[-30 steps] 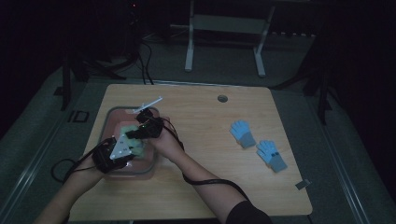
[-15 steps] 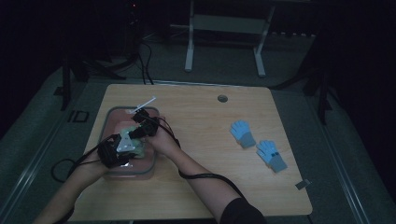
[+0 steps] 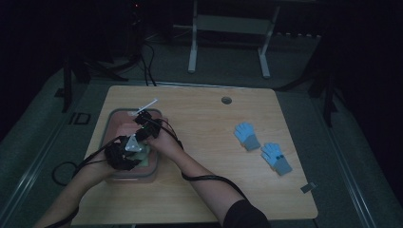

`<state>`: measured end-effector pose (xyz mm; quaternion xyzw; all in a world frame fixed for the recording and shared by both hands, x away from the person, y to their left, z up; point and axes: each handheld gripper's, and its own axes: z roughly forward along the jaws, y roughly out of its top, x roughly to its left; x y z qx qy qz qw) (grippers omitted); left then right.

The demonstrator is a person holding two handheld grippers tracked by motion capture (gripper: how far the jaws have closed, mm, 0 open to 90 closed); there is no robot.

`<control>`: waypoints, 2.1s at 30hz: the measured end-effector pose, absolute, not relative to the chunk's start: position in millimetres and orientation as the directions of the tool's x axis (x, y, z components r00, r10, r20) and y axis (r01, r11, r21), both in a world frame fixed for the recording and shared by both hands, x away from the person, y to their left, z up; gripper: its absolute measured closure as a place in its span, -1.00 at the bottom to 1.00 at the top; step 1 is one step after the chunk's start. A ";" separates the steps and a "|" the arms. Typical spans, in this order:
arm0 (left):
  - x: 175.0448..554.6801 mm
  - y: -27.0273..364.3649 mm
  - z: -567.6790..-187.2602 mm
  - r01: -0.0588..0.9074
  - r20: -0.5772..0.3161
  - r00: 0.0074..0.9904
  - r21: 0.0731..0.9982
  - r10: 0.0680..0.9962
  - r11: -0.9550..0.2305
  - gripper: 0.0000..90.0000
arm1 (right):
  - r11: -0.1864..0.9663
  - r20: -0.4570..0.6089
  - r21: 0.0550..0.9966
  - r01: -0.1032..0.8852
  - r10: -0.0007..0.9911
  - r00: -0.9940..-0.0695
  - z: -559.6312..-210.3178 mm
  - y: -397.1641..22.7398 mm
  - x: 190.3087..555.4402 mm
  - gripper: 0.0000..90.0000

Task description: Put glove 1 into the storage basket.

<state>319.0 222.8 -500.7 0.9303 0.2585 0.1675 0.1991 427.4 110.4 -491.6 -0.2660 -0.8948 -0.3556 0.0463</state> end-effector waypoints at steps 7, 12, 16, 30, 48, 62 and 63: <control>318.3 224.5 -497.0 0.452 0.198 0.776 0.488 0.599 -0.747 -0.17 | 0.572 0.277 0.646 0.506 0.442 -0.853 -476.7 99.8 429.8 0.00; 313.8 228.3 -488.4 0.481 0.162 0.742 0.547 0.650 -0.685 -0.47 | 0.546 0.270 0.676 0.495 0.442 -0.856 -461.1 89.9 428.2 -0.04; 312.2 231.8 -482.3 0.497 0.120 0.729 0.586 0.674 -0.641 -0.74 | 0.537 0.266 0.692 0.482 0.431 -0.862 -450.5 79.1 425.2 -0.09; 316.4 226.9 -449.6 0.483 0.016 0.682 0.741 0.731 -0.467 -0.90 | 0.528 0.296 0.719 0.453 0.356 -0.886 -436.6 34.6 415.3 -0.60; 312.5 165.7 -448.6 0.393 0.004 0.763 0.791 0.646 -0.469 -0.90 | 0.490 0.199 0.772 0.405 0.419 -0.886 -441.2 -41.4 408.8 -0.65; 301.6 122.2 -463.0 0.345 -0.009 0.821 0.806 0.571 -0.482 -0.90 | 0.490 0.208 0.753 0.438 0.455 -0.866 -462.0 -92.0 400.4 -0.66; 301.0 119.2 -464.5 0.346 -0.013 0.826 0.801 0.564 -0.489 -0.90 | 0.489 0.205 0.756 0.436 0.455 -0.867 -463.5 -95.3 399.8 -0.66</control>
